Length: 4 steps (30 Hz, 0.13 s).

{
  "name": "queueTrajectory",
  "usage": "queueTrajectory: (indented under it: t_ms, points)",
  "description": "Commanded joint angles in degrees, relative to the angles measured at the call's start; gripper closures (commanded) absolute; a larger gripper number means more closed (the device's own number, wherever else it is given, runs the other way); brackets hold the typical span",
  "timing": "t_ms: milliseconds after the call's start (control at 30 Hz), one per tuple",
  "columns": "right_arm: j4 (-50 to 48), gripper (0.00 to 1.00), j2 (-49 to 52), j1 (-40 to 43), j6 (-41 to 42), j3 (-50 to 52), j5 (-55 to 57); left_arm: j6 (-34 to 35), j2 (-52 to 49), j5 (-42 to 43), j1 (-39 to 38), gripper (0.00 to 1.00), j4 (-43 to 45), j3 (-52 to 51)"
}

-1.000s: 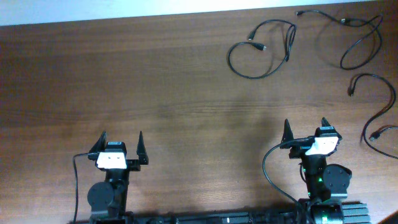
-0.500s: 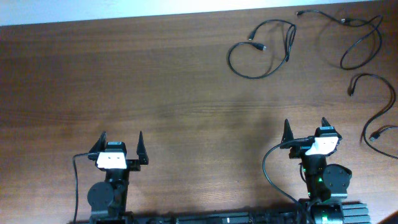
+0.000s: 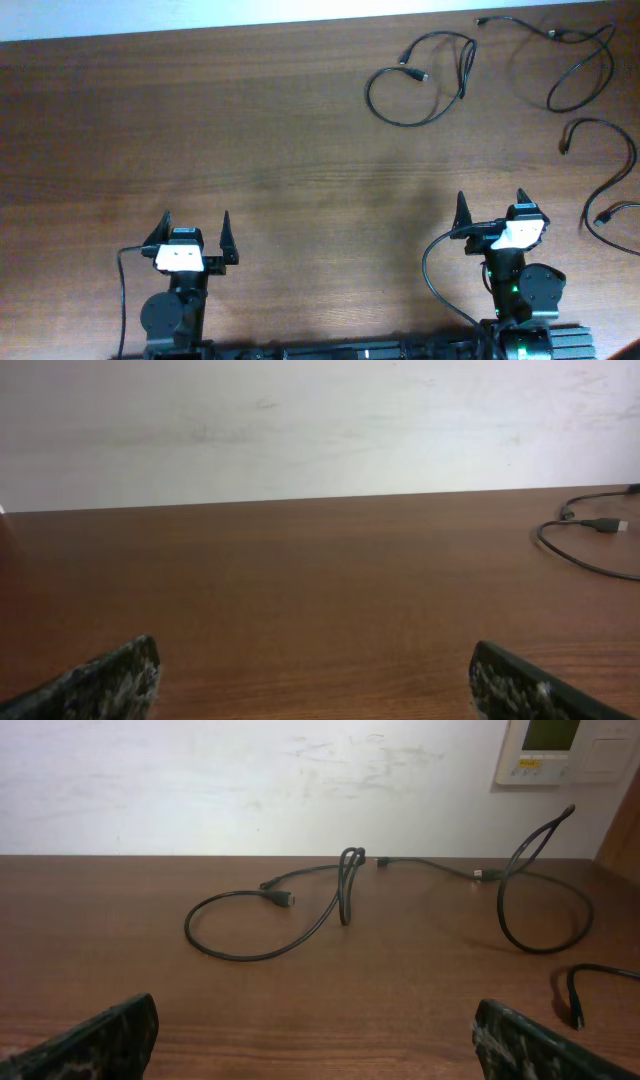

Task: Untangle cables

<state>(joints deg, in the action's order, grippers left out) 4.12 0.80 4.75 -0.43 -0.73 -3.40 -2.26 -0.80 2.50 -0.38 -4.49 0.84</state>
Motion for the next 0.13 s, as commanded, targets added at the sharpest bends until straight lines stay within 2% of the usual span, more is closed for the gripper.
queueTrajectory:
  t_ms: [0, 100]
  points:
    - [0.2, 0.01, -0.4, -0.4, 0.1, 0.4, 0.7, 0.7, 0.5, -0.8, -0.3, 0.01, -0.1, -0.3]
    - [0.2, 0.01, -0.4, -0.4, 0.1, 0.4, 0.7, 0.7, 0.5, -0.8, -0.3, 0.01, -0.1, -0.3]
